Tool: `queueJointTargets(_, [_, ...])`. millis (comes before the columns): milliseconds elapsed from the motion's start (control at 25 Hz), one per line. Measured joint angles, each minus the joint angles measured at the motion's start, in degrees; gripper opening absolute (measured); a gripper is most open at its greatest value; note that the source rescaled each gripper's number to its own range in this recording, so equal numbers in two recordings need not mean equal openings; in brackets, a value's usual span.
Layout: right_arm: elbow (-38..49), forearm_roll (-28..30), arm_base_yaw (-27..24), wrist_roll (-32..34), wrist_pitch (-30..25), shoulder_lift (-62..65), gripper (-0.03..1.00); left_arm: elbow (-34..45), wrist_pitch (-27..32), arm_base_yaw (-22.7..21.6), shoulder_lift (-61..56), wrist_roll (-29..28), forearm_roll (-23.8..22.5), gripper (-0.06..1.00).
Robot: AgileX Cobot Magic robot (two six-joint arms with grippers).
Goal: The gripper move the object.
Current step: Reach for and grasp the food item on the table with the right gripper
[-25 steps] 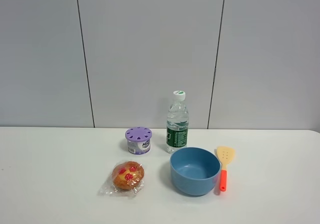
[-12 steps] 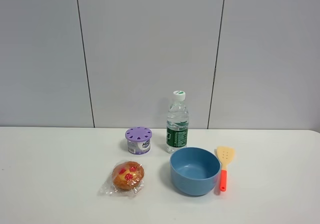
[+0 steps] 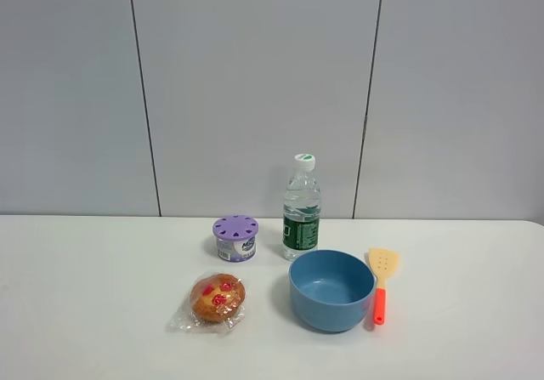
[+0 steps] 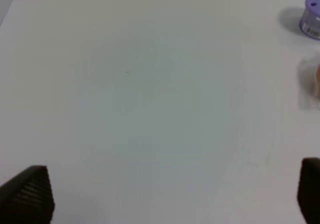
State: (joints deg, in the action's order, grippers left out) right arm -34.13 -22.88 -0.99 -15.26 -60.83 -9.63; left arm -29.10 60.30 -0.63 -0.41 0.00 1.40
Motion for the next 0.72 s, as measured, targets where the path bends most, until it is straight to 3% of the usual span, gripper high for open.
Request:
queueJointTargets(240, [-9.7,-14.6,0.0,-22.6,1.3,-16.7,0.60,0.0,0.0,0.0,0.0,0.0,0.0,1.00])
queueJointTargets(600, [-21.8,-30.7,0.1,-37.6,0.7,-39.8,0.57,0.0,0.0,0.0,0.0,0.0,0.0,1.00])
queueJointTargets(720, [-25.5,-32.7,3.1,-40.1,0.5,-44.7,0.56,0.0,0.0,0.0,0.0,0.0,0.0,1.00])
